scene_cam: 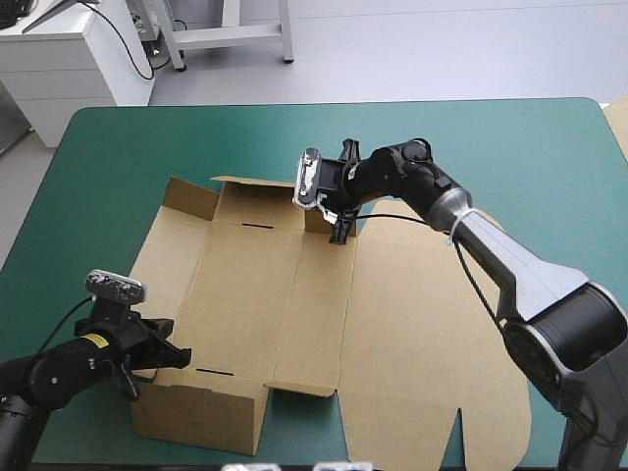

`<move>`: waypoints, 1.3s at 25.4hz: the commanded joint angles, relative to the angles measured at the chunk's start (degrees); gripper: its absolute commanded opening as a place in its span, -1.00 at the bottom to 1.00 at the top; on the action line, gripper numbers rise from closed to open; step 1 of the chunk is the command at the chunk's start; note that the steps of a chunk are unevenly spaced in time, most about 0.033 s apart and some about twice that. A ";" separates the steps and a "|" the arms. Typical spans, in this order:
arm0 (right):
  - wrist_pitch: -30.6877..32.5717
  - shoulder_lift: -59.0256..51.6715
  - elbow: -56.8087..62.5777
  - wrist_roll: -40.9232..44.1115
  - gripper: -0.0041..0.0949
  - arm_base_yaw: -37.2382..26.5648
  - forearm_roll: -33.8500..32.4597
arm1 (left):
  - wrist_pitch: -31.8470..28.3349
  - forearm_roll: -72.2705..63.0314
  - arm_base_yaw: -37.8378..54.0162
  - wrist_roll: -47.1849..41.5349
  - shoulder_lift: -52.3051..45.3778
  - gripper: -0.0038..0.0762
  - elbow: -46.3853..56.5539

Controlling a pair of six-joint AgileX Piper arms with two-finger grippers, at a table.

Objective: Fold the box

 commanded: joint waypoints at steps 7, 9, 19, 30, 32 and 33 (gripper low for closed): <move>-1.86 -6.47 -2.10 12.28 -0.16 -0.11 -9.32 | -2.16 -1.64 0.06 -0.25 -0.14 -0.92 -1.65; 0.02 -8.23 -2.10 18.56 -0.17 -0.97 -17.06 | -2.39 -1.64 0.06 -0.25 -0.14 -0.92 -1.65; 12.89 -16.81 -1.90 38.33 -0.95 -14.69 -20.39 | -4.63 -1.64 0.06 -0.25 -0.14 -0.92 -1.65; 22.45 -34.31 6.39 42.08 -0.96 -30.30 -7.43 | -8.20 0.13 0.06 -4.92 4.49 -0.92 -6.27; 22.61 -34.98 6.84 42.08 -0.96 -30.30 -7.18 | -7.89 2.14 0.06 -6.64 6.85 -0.92 -9.64; 22.61 -35.16 7.23 42.21 -0.96 -30.30 -7.16 | -7.26 2.40 0.06 -6.76 8.39 -0.92 -11.22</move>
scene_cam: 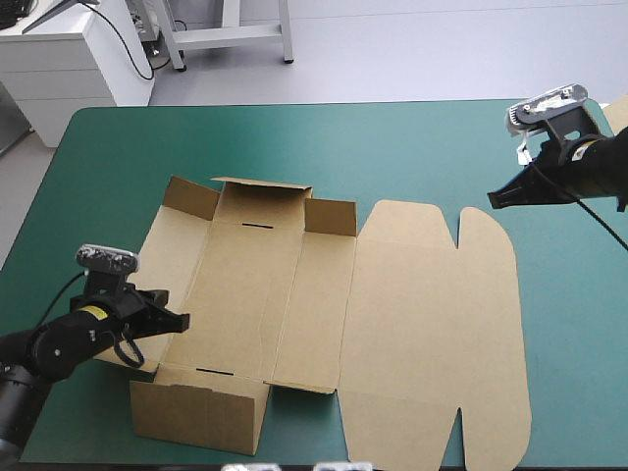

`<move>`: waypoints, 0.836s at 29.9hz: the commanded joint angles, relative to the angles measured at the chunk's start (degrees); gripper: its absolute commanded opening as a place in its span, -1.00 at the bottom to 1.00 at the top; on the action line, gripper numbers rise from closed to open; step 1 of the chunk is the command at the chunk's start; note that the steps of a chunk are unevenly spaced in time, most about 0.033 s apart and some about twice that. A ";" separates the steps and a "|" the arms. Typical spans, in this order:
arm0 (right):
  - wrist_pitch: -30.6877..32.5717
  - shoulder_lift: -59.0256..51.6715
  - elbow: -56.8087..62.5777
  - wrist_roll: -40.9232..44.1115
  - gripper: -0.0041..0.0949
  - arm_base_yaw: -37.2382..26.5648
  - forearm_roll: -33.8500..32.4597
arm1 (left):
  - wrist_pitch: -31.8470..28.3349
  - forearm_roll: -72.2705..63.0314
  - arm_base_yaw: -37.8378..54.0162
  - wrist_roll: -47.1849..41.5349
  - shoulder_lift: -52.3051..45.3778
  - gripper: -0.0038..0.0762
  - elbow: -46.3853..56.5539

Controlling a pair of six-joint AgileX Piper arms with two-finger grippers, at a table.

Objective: Fold the box

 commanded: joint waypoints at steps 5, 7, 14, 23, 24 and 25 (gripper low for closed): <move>-1.95 -2.40 1.53 0.68 -0.96 -0.55 1.20 | -0.43 -3.38 0.06 0.26 11.68 -0.92 -13.82; -1.69 -2.40 2.17 0.68 -0.96 -0.55 1.20 | 1.21 -3.49 0.06 0.54 15.65 -0.92 -16.72; -1.69 -2.40 2.41 0.68 -0.96 -0.55 1.42 | 5.55 -5.05 5.30 -0.61 24.67 -0.92 -25.47; -0.85 -2.40 2.41 0.54 -0.96 -0.55 1.40 | 26.06 -19.06 32.59 15.82 27.60 -0.92 -31.51; -1.35 -2.40 2.41 0.54 -0.96 -0.55 1.40 | 28.46 -19.07 34.96 16.95 27.79 -0.92 -31.51; -1.94 -2.40 2.41 0.54 -0.96 -0.55 1.54 | 30.90 -18.99 37.58 17.62 28.28 -0.92 -31.51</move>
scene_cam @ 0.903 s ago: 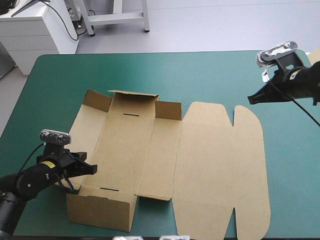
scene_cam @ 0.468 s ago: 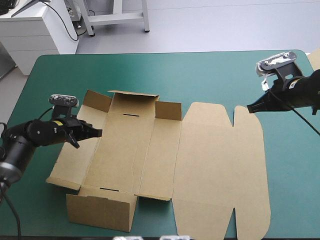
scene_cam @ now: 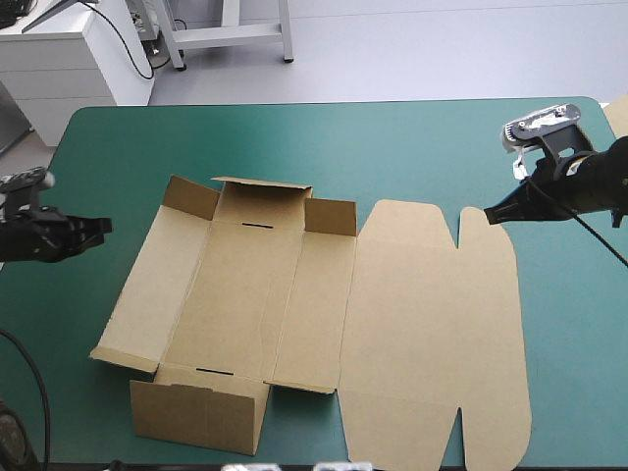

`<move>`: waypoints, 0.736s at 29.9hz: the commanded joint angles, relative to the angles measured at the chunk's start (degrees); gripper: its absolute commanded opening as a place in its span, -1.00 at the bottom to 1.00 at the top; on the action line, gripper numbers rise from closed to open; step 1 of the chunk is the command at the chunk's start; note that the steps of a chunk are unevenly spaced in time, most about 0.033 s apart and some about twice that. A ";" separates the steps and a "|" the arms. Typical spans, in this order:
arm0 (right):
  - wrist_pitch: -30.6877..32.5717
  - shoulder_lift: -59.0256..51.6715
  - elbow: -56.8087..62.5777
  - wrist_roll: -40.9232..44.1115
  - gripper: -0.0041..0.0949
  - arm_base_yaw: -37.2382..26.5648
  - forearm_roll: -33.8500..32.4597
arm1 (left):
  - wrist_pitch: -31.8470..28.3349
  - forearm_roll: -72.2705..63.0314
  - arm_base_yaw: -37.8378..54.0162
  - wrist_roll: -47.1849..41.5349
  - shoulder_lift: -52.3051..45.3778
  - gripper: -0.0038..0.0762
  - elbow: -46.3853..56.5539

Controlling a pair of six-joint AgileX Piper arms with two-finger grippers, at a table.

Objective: Fold the box

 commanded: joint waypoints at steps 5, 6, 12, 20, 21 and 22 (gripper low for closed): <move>-3.61 -1.55 -1.47 -1.49 -0.96 -0.55 4.05 | 11.49 -4.64 11.65 5.43 0.54 -0.92 -1.80; -3.76 -1.55 -1.47 -2.02 -0.96 -0.55 4.67 | 12.23 -4.53 11.52 7.06 1.01 -0.92 -1.80; -4.63 -1.55 -1.47 -2.82 -0.96 -0.55 5.11 | 12.73 -2.63 9.71 11.29 1.84 -0.92 -1.80; -5.22 -1.55 -1.47 -2.82 -0.96 -0.55 4.86 | 12.73 0.21 9.71 11.29 2.22 -0.60 -1.58; -5.22 -1.55 -1.47 -2.82 -0.96 -0.55 4.86 | 12.42 0.21 9.71 11.29 2.35 -0.43 -1.33; -5.22 -1.55 -1.47 -2.82 -0.96 -0.55 4.86 | 12.16 0.21 9.71 11.29 2.63 -0.31 -1.04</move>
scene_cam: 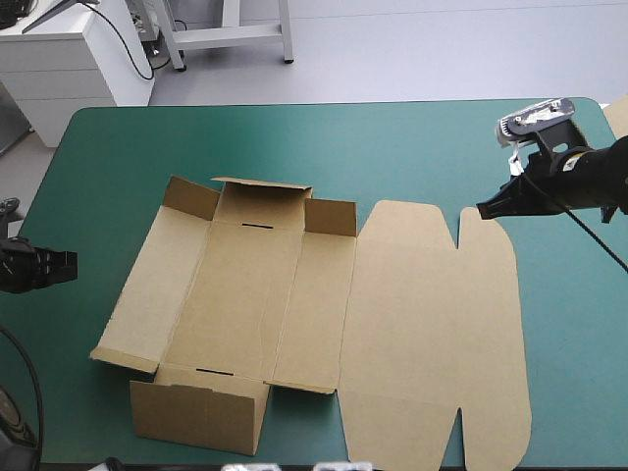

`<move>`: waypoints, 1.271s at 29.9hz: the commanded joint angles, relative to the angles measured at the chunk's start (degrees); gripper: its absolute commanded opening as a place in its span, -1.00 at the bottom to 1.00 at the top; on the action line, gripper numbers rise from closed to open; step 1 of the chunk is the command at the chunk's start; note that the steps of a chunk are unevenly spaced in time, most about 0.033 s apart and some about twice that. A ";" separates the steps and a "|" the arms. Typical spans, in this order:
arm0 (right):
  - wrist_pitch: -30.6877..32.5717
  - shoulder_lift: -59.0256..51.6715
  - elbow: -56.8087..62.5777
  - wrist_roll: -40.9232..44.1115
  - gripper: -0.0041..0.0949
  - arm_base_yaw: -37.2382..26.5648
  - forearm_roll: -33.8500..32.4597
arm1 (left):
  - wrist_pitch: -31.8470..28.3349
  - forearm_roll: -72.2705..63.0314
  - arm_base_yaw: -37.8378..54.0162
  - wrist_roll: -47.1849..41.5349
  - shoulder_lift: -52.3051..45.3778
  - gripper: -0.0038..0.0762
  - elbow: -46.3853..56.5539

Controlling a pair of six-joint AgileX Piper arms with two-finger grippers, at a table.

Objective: Fold the box

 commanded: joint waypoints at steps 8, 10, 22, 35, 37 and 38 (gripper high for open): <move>-2.76 -1.55 -1.47 -0.90 -0.96 -0.55 0.43 | 4.33 -5.43 -0.33 -0.48 3.24 0.11 4.51; -2.90 -1.55 -1.47 -0.90 -0.96 -0.55 0.43 | 4.33 -6.01 -0.33 0.73 4.52 0.11 5.71; -3.97 -1.55 -1.47 -0.90 -0.96 -0.55 0.32 | 4.41 -6.57 -4.36 4.39 8.97 0.11 7.65; -4.08 -1.55 -1.47 -0.90 -0.96 -0.55 0.02 | 4.41 -5.21 -20.01 2.97 11.24 0.11 7.53; -4.08 -1.55 -1.47 -0.90 -0.96 -0.55 0.02 | 4.41 -3.29 -21.29 1.02 11.24 0.11 7.53; -4.22 -1.45 -1.47 -0.90 -0.96 -0.55 0.02 | 4.41 -2.26 -22.00 0.90 11.24 0.11 7.53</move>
